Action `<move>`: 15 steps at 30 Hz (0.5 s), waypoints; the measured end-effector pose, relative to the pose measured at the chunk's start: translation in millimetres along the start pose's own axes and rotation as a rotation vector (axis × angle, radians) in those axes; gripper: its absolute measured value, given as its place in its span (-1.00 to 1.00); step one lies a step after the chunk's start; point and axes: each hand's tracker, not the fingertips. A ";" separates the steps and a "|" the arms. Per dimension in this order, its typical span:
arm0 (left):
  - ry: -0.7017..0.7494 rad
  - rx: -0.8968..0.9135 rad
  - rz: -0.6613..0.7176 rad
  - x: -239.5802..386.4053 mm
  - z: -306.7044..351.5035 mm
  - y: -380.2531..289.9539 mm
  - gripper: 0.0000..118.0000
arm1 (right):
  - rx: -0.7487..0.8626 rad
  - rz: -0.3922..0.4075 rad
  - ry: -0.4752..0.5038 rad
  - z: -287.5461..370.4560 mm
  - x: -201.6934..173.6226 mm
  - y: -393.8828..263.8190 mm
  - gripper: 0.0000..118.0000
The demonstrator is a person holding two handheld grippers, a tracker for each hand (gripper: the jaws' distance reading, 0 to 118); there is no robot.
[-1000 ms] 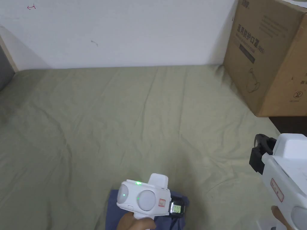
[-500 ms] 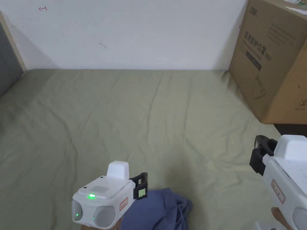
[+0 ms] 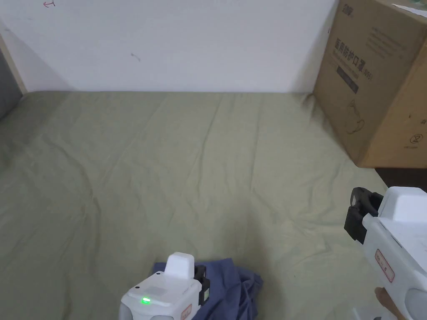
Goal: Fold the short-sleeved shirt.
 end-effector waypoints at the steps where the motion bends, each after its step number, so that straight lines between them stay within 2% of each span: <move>1: -0.013 -0.013 -0.006 5.4 -6.5 -4.0 -1.00 | -0.002 -0.001 -0.003 -0.1 1.5 -0.7 -1.00; 8: -0.063 -0.119 -0.021 32.9 -44.1 -23.2 -1.00 | -0.022 -0.005 -0.028 -5.7 19.9 -8.0 -1.00; 15: -0.024 -0.159 -0.042 58.3 -62.4 -40.2 -1.00 | -0.046 -0.013 -0.054 -10.5 31.2 -13.4 -1.00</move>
